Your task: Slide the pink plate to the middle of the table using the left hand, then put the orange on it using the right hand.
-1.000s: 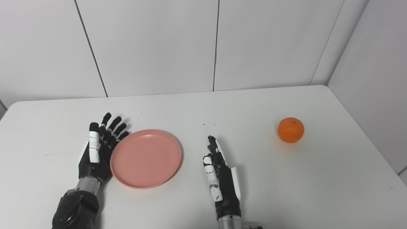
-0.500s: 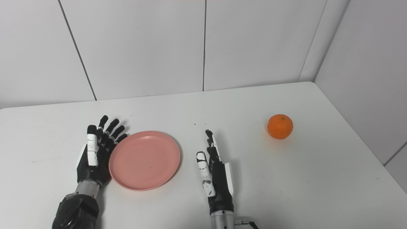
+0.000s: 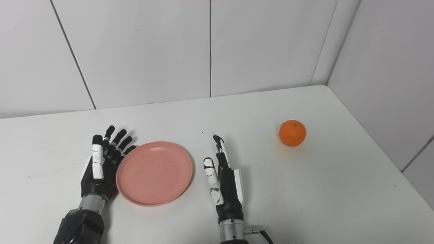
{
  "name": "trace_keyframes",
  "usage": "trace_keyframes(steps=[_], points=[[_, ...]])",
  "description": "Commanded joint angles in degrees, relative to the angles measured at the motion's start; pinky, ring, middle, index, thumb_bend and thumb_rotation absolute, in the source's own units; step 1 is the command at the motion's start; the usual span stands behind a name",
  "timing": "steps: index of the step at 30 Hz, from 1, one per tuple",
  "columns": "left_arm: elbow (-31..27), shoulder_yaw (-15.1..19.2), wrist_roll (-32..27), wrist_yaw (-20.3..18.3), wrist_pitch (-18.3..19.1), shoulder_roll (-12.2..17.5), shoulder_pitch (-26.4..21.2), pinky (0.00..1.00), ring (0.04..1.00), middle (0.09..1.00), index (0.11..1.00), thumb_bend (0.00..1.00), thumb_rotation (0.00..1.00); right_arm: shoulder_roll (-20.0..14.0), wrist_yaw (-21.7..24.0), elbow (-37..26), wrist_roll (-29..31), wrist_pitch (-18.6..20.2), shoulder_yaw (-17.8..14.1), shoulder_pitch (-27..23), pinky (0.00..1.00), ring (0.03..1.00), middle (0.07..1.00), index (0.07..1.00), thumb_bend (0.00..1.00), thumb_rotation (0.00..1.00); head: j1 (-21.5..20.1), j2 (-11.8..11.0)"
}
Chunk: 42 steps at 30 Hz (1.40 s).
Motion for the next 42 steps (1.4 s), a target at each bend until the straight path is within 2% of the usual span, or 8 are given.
trace_keyframes(steps=[1, 15, 19, 25, 28, 31, 38, 42], points=[[-0.25, -0.71, 0.43, 0.26, 1.09, -1.00, 0.23, 0.83, 0.902, 0.928, 1.000, 0.99, 0.87, 2.55, -0.59, 3.51, -0.29, -2.95, 0.11, 0.54, 1.00, 1.000, 1.000, 0.931, 0.71, 0.99, -0.10, -0.10], [3.44, -0.64, 0.50, -0.04, -0.65, -0.59, -1.08, 0.84, 0.895, 0.927, 1.000, 0.99, 0.87, 1.02, 0.42, 3.96, 1.66, -2.15, -0.87, -0.26, 0.96, 0.972, 0.985, 0.962, 0.73, 0.99, 0.04, -1.41], [4.31, -0.29, 0.28, -0.26, -1.08, -0.26, -1.56, 0.85, 0.897, 0.927, 1.000, 0.99, 0.87, 0.55, 1.28, -0.74, 2.40, 0.94, -1.23, 1.02, 0.96, 0.967, 0.975, 0.958, 0.70, 0.98, -0.30, -1.52], [6.27, 0.22, -0.16, -0.91, -2.35, -0.01, -2.43, 0.85, 0.907, 0.938, 1.000, 0.98, 0.88, -1.71, 4.59, -10.10, 2.18, 8.73, -2.78, 0.66, 0.93, 0.943, 0.944, 0.923, 0.71, 0.94, -1.14, -2.26], [7.38, 0.42, -0.27, -0.98, -2.99, 0.05, -2.84, 0.87, 0.910, 0.939, 1.000, 0.98, 0.88, -4.82, 7.05, -16.25, -0.78, 15.13, -4.07, -1.47, 0.89, 0.897, 0.870, 0.841, 0.73, 0.95, -1.31, -2.53], [7.94, 0.74, -0.60, -1.04, -3.12, 0.06, -3.07, 0.88, 0.910, 0.935, 1.000, 0.99, 0.88, -8.03, 8.70, -19.40, -4.86, 18.94, -4.86, -4.18, 0.86, 0.856, 0.817, 0.772, 0.71, 0.97, -1.98, -2.89], [7.86, 0.95, -0.60, -1.18, -3.02, 0.17, -3.10, 0.89, 0.906, 0.935, 1.000, 0.99, 0.87, -13.38, 11.47, -22.67, -10.20, 22.01, -6.63, -9.60, 0.76, 0.804, 0.789, 0.764, 0.75, 0.95, -2.57, -2.78], [7.65, 1.02, -0.61, -1.18, -2.66, 0.20, -2.93, 0.89, 0.907, 0.937, 1.000, 0.99, 0.88, -15.54, 13.07, -23.60, -11.24, 22.98, -7.90, -11.80, 0.81, 0.826, 0.801, 0.757, 0.79, 0.91, -2.66, -2.80]])
